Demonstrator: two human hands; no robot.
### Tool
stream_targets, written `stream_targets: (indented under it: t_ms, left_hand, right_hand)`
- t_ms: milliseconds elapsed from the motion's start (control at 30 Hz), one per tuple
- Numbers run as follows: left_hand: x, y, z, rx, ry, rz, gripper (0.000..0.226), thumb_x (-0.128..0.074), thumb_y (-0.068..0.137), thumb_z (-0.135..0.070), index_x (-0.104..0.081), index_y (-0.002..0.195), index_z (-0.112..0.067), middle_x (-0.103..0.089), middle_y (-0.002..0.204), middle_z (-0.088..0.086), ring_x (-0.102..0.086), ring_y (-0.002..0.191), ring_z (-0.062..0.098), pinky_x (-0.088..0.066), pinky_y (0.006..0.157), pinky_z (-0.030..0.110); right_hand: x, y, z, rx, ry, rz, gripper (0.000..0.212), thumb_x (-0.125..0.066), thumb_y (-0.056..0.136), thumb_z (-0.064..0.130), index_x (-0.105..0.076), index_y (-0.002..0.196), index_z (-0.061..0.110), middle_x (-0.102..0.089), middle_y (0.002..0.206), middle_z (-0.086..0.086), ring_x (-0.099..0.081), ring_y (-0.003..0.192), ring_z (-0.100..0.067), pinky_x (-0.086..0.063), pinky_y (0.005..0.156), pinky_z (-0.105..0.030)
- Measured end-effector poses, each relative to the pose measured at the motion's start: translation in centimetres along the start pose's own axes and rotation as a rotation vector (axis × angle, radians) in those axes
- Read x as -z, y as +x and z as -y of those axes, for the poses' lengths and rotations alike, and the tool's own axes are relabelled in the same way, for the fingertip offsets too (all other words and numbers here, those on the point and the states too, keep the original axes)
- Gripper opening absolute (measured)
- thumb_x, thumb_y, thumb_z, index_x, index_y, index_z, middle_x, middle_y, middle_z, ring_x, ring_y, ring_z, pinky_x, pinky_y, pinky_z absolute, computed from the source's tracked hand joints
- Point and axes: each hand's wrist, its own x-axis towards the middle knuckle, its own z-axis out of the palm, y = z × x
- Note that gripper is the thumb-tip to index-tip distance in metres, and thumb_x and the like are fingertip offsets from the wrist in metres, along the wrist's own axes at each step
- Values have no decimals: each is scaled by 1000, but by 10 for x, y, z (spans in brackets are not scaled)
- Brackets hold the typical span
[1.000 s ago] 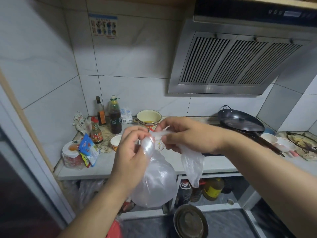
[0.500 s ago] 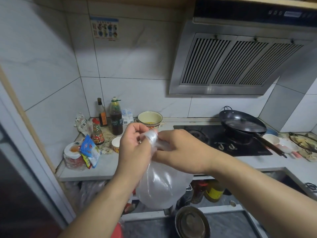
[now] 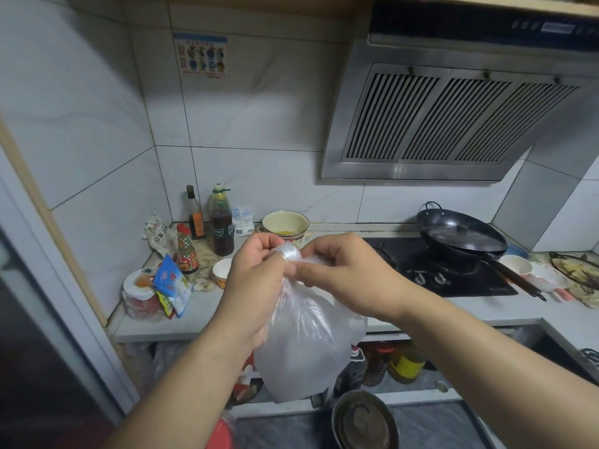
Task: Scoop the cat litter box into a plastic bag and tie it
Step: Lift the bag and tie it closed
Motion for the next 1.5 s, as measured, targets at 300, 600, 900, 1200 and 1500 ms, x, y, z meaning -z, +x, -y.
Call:
stream_targets:
  t_ms: [300,600,900,1200,1500]
  left_hand:
    - [-6,0,-10,57,-44,49,21,-48,93,5,-56,98,-14,-61,81,11,-57,66,18,-50,59,31]
    - [8,7,-21,148,17,188,18,-58,97,-4,-70,109,3,-71,94,27,-68,81,29,-56,74,37]
    - [8,8,-12,67,104,107,6,-62,89,-3,-62,95,-5,-66,81,14,-59,72,25,-47,69,40]
    - [-1,5,-14,-52,261,56,16,-65,92,-11,-58,80,-17,-63,66,1,-56,64,15,-46,65,34]
    - [0,0,-24,109,28,256,3,-58,96,-1,-60,98,-2,-70,86,17,-72,81,23,-59,86,40]
  right_hand:
    - [-18,6,-1,173,-296,-336,14,-70,80,28,-66,69,19,-48,51,7,-47,56,-14,-38,52,-25]
    - [-4,7,-11,-6,-47,-199,19,-65,85,17,-62,73,2,-57,68,-17,-44,60,-9,-39,57,-28]
    - [21,4,5,-144,143,107,34,-67,74,16,-60,107,21,-72,93,-17,-60,70,-25,-47,63,-37]
    - [25,0,18,-13,-108,-13,23,-72,80,42,-66,97,27,-72,88,-5,-65,78,-20,-53,68,-40]
    - [17,2,18,-64,-222,-229,17,-72,80,33,-64,78,18,-63,74,4,-56,68,-13,-44,54,-26]
